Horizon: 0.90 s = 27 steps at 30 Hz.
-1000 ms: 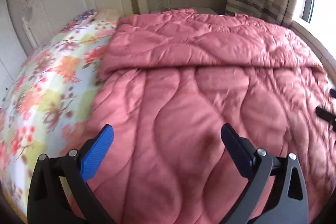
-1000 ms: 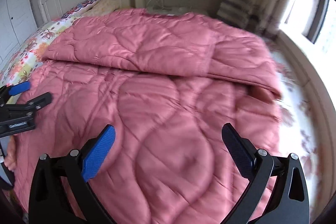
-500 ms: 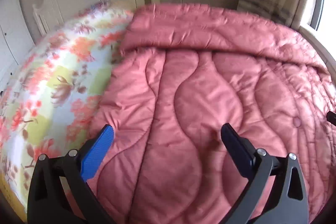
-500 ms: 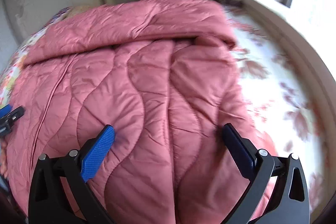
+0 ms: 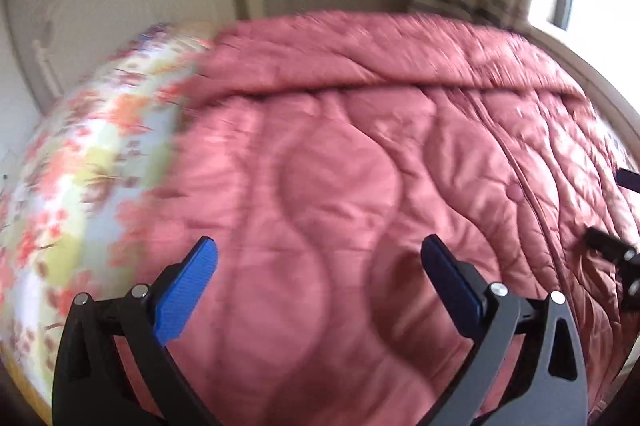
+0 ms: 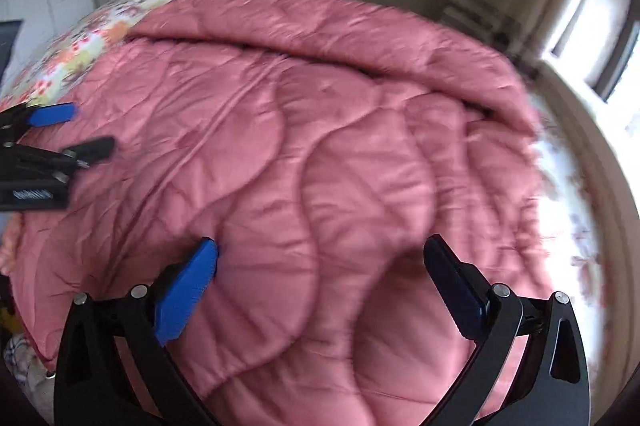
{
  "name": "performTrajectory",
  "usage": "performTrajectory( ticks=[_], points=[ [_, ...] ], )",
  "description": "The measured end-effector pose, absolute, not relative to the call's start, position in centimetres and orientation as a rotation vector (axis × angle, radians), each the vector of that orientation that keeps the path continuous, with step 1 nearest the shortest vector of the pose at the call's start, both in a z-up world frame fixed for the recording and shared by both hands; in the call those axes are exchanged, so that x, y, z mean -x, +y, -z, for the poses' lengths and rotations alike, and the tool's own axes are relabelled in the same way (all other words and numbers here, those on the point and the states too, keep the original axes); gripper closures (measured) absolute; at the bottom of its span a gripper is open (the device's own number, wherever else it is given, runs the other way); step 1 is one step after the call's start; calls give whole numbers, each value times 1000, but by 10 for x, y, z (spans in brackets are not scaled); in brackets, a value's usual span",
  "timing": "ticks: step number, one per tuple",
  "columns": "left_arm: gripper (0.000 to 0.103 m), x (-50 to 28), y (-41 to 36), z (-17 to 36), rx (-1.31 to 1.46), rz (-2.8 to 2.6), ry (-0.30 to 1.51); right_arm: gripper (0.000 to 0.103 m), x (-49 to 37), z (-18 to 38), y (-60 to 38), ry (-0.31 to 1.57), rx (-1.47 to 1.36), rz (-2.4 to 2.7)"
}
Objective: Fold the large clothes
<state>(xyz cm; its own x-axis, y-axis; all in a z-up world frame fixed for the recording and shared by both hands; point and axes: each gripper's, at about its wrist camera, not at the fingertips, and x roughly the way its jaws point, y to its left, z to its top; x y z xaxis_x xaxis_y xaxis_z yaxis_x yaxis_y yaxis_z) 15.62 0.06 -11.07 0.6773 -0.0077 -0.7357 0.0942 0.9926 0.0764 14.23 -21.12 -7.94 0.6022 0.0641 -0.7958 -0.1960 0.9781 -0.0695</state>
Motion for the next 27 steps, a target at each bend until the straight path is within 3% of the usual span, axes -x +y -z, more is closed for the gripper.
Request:
performTrajectory(
  ticks=[4,10,18,22,27],
  points=[
    [2,-149,46,106,-42,-16,798,5,-136,71,-244,891,95,-100],
    [2,-163,76,126,58,-47,910,5,-143,92,-282,970,-41,-54],
    [2,-127,32,101,-1,92,826,5,-125,53,-279,876,-23,-40],
    [2,-121,-12,133,-177,130,889,5,-117,74,-236,923,129,-161],
    [2,-113,4,129,-133,115,864,5,-114,92,-234,936,104,-193]
  ],
)
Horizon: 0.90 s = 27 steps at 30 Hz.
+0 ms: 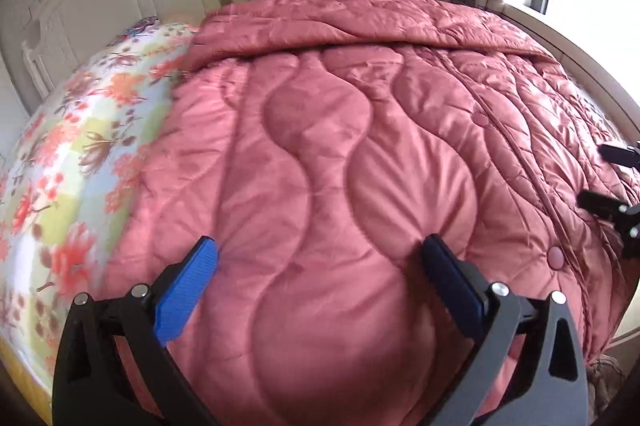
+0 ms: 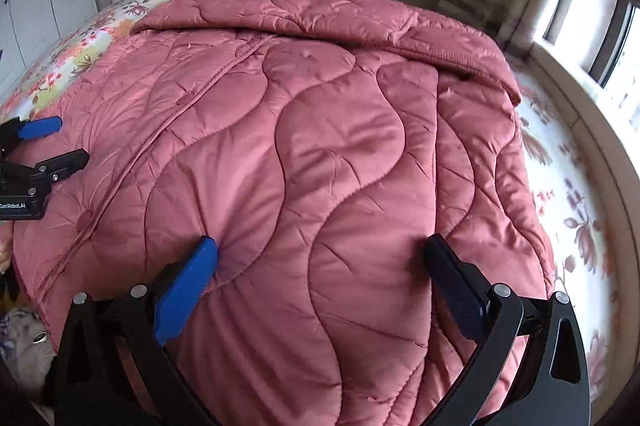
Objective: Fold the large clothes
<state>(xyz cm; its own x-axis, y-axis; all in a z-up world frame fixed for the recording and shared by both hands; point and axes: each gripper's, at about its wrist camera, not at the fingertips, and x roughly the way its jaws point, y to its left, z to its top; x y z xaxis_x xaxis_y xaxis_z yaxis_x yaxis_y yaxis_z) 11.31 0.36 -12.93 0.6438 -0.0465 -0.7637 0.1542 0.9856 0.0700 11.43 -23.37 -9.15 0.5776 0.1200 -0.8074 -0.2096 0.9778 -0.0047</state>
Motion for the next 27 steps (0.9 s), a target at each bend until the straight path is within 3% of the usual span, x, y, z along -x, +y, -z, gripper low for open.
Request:
performTrajectory(
  ticks=[5,11,15,18,21,27],
  points=[
    [2,-90,35,125,-86,75,831,5,-93,74,-255,907,80,-143],
    [2,-75,63,137,-25,77,824,5,-71,95,-276,922,30,-167],
    [2,-58,73,124,3,76,766,5,-59,76,-276,898,94,-113],
    [2,-63,79,137,-4,39,818,5,-53,66,-277,854,105,-129],
    [2,-62,79,141,-19,32,806,5,-62,89,-278,952,127,-116],
    [2,-54,102,125,51,12,774,5,-57,76,-297,908,103,-102]
  ],
)
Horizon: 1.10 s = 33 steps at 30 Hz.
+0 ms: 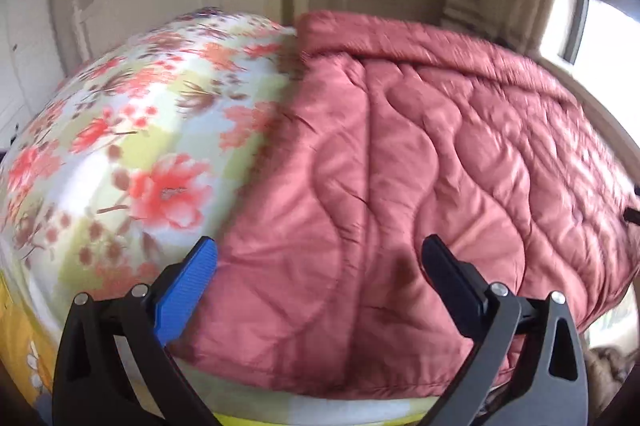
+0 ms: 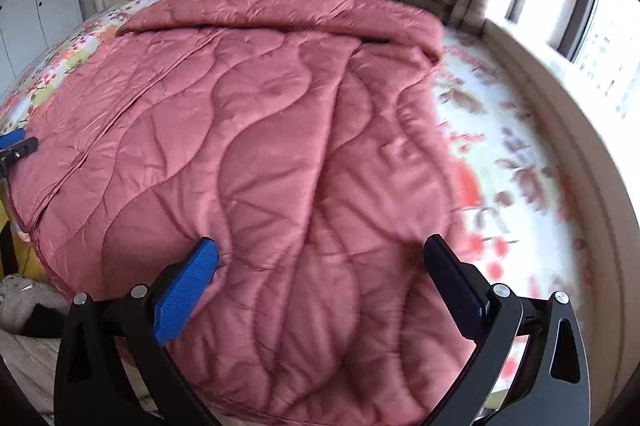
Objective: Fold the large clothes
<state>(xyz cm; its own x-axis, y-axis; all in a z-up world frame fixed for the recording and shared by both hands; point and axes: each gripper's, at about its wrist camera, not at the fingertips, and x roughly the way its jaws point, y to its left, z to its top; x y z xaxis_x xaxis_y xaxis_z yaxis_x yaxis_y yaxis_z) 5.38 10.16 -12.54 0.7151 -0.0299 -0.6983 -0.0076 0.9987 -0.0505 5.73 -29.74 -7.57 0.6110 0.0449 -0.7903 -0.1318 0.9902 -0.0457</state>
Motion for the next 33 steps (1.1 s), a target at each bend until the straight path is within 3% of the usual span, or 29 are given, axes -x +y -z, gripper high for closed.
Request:
performTrajectory(
  ticks=[7,10,23,24,25,27,28,29,33],
  points=[
    [2,-61,137,136,183,-31,818,5,-45,77,-373,915,-72,7],
    [2,-61,129,137,153,-9,821,23,-38,92,-384,948,-140,-41],
    [3,-57,96,141,64,72,842,31,13,96,-373,861,-180,-200],
    [3,-56,92,140,53,85,848,44,11,96,-369,853,-173,-199],
    [9,-55,91,140,45,99,849,54,9,96,-367,845,-169,-203],
    [36,-50,88,136,28,129,842,80,4,97,-358,830,-193,-235],
    [72,-47,90,134,51,164,839,82,1,98,-353,824,-206,-251],
    [80,-44,97,131,120,216,837,84,1,98,-351,816,-215,-254],
    [86,-25,108,119,201,270,773,87,5,100,-361,808,-313,-275]
  ],
)
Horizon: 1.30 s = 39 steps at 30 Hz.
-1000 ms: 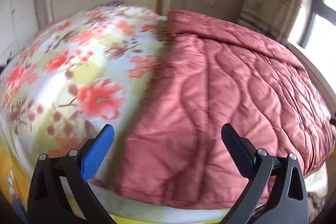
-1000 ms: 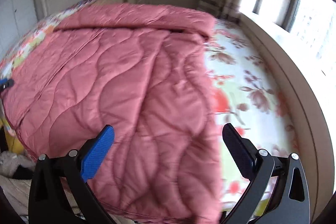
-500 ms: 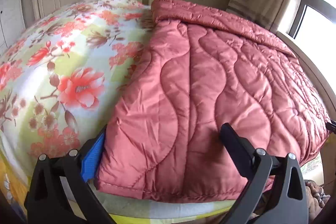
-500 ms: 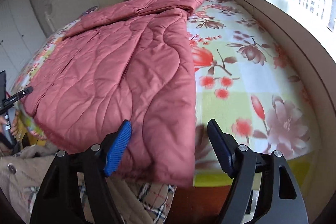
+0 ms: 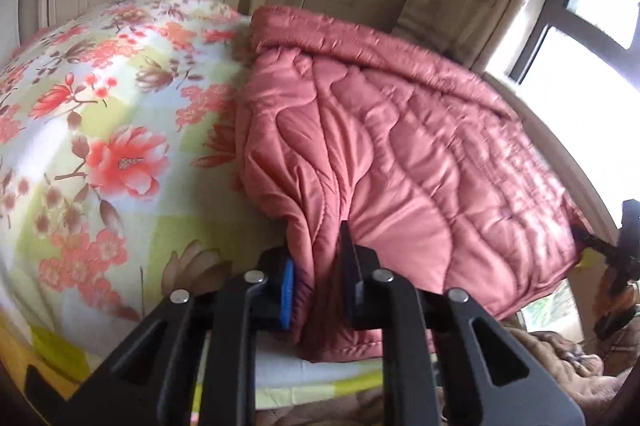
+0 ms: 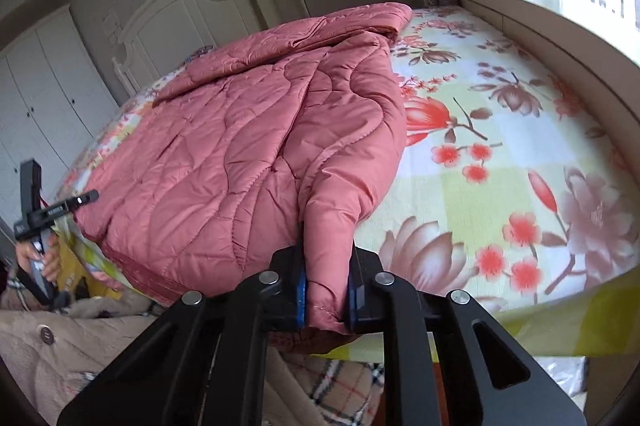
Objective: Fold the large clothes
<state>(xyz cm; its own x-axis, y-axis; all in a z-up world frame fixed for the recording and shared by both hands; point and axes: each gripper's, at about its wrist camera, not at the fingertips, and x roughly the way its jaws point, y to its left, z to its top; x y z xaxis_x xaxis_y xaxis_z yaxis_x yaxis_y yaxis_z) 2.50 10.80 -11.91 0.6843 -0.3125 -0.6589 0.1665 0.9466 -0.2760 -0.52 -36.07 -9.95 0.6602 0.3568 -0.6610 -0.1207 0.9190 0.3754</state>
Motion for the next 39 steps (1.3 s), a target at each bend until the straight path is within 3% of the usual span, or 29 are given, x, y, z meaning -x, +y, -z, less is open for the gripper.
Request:
performTrajectory(
  ticks=[7,12,15,19,21,22,24,25,28,29,30,33,39],
  points=[
    [88,48,145,58,422,461,583,88,59,56,-376,717,-424,-414],
    [88,106,179,-6,521,597,327,90,126,-36,-377,449,-414,-470],
    [86,87,199,-24,571,589,287,90,133,-83,-370,335,-345,-468],
    [83,7,217,-18,688,526,377,90,75,-113,-346,372,-294,-451],
    [79,-48,220,-7,715,450,450,90,24,-116,-333,431,-277,-399],
    [70,-67,222,-3,715,415,476,90,6,-115,-330,456,-287,-387],
    [35,-120,228,14,742,288,559,88,-63,-101,-328,565,-315,-344],
    [5,-137,235,21,756,212,579,85,-85,-93,-330,603,-344,-325],
    [3,-166,260,41,783,56,590,48,-161,-43,-354,790,-570,-260],
    [3,-171,266,45,792,53,603,20,-168,-34,-362,795,-614,-224],
    [3,-173,270,48,785,66,618,13,-171,-27,-372,761,-646,-181],
    [3,-177,263,48,641,116,668,13,-165,-11,-387,717,-665,-190],
    [4,-191,219,68,465,227,774,13,-161,22,-371,851,-450,-174]
  ],
)
